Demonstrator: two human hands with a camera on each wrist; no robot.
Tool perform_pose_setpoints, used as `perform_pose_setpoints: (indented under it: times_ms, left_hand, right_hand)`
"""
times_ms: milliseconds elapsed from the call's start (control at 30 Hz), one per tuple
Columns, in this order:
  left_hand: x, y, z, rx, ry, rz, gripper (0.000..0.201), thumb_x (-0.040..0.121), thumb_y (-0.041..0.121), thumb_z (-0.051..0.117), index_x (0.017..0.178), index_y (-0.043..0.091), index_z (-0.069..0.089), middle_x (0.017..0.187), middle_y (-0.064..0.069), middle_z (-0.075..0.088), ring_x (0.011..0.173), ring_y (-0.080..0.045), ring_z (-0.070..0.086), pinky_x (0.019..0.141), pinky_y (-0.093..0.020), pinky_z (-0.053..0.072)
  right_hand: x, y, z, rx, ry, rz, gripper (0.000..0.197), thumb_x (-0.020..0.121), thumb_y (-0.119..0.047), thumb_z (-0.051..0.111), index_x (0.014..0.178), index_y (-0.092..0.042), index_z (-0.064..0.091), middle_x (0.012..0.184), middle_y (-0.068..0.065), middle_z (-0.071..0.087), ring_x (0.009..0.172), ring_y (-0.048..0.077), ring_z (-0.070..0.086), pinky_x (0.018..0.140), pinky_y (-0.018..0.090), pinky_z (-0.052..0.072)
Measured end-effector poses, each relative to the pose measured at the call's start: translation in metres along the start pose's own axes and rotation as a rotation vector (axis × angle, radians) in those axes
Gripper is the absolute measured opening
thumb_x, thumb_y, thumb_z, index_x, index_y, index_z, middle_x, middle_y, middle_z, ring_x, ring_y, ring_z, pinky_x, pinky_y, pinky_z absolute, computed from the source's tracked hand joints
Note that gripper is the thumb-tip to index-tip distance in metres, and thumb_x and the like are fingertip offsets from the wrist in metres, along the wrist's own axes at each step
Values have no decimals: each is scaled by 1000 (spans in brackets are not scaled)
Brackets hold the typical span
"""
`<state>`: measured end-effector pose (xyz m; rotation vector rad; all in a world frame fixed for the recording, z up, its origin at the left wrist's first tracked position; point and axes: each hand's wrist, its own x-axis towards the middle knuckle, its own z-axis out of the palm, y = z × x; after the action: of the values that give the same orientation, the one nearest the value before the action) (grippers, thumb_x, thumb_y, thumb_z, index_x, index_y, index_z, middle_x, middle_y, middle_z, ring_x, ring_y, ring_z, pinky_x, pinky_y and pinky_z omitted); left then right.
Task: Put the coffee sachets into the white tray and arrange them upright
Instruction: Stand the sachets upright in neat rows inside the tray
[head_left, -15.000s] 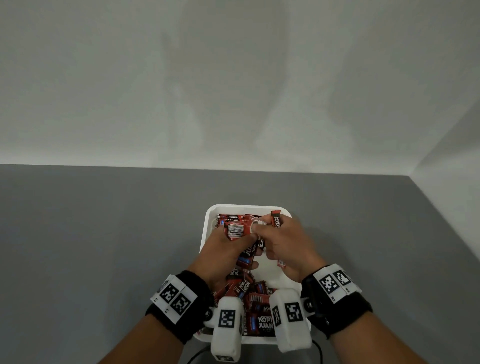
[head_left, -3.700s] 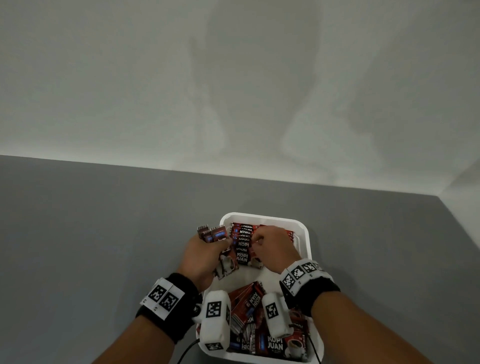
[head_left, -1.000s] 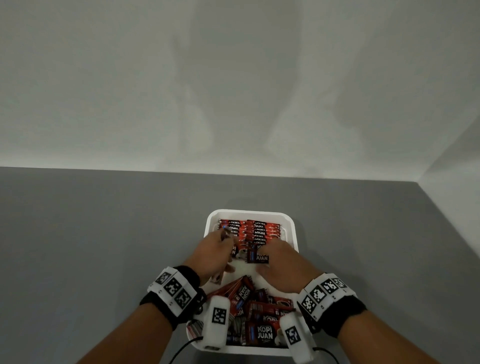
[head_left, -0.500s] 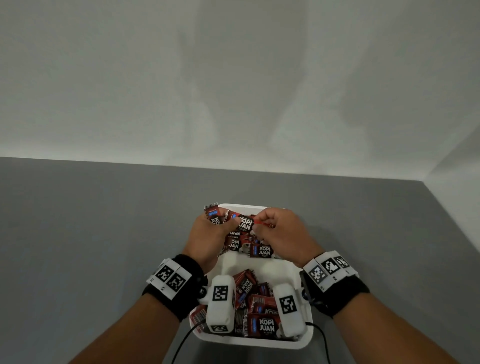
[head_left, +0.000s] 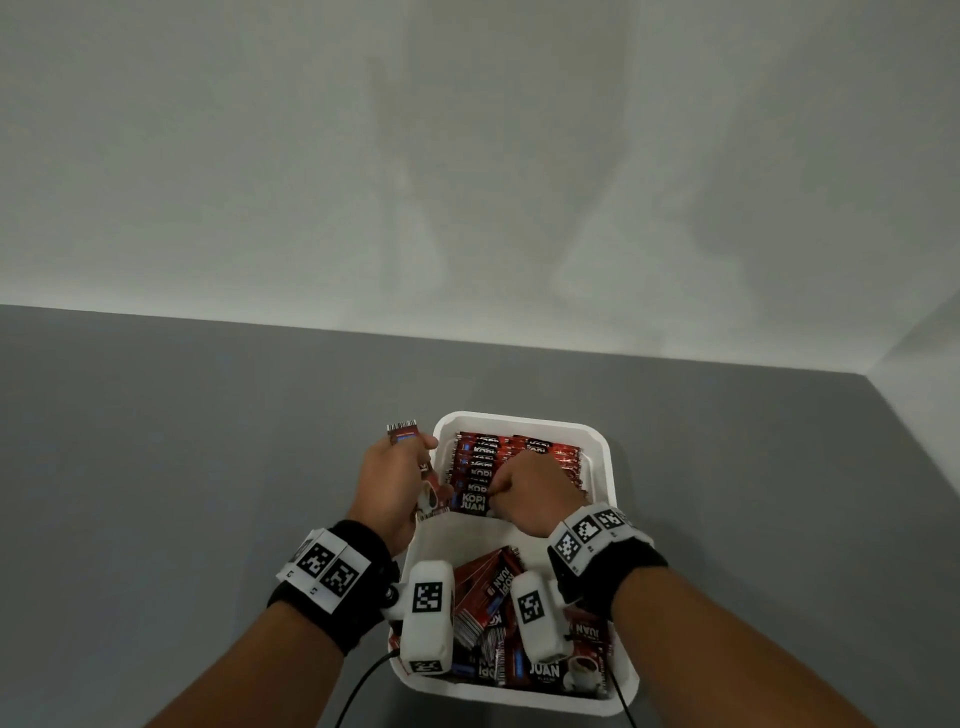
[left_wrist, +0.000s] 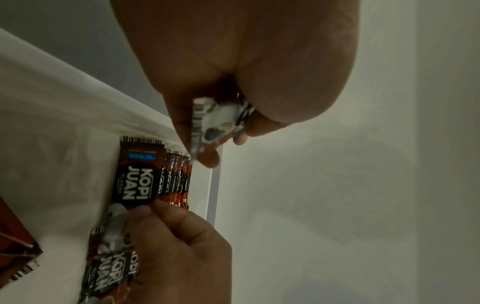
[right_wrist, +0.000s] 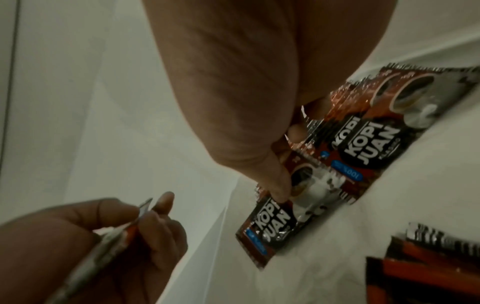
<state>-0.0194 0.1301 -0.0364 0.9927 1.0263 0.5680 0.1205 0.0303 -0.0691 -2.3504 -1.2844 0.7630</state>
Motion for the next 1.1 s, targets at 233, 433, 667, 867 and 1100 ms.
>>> perform_pose_setpoints:
  times_ms: [233,433,667,867,1100]
  left_hand:
    - [3,-8,-10,125,10,74,12,85,0,51,87,6,61,71,-13,56,64,-24,56,60,-39,52]
    - [5,-10,-11,213,-4,85,10,77,-2,57,80,7,58,69,-12,51,62,-23,47,49,-30,37]
    - [5,-12,-9,99,-95,87,13,87,-10,64,95,-1,58,81,-16,67,66,-20,69,56,-27,55]
    - [0,-12,11,-10,-214,80,11,90,-10,65,96,-2,62,87,-19,72,78,-27,73,67,-32,60]
    - [-3,-20,17,140,-222,148,9,90,-13,63,92,-4,62,70,-4,63,66,-16,69,60,-26,58]
  right_hand:
    - [11,0,15,-198,30,-36,19,83,-18,77,102,-20,81,107,1,75,100,21,68,94,34,55]
    - [11,0,18,-253,95,-78,15,84,-18,75,98,-15,78,102,4,74,98,23,67,91,35,55]
    - [-3,-4,-11,211,197,11,20,90,-11,59,92,-17,78,88,-8,72,82,9,65,78,24,50]
    - [-30,-2,-35,539,202,-24,8,83,-22,81,90,-24,77,84,-2,77,74,11,72,74,32,60]
    - [-43,8,-54,296,175,-65,9,85,-18,78,92,-23,76,75,-22,64,68,-13,61,59,3,40]
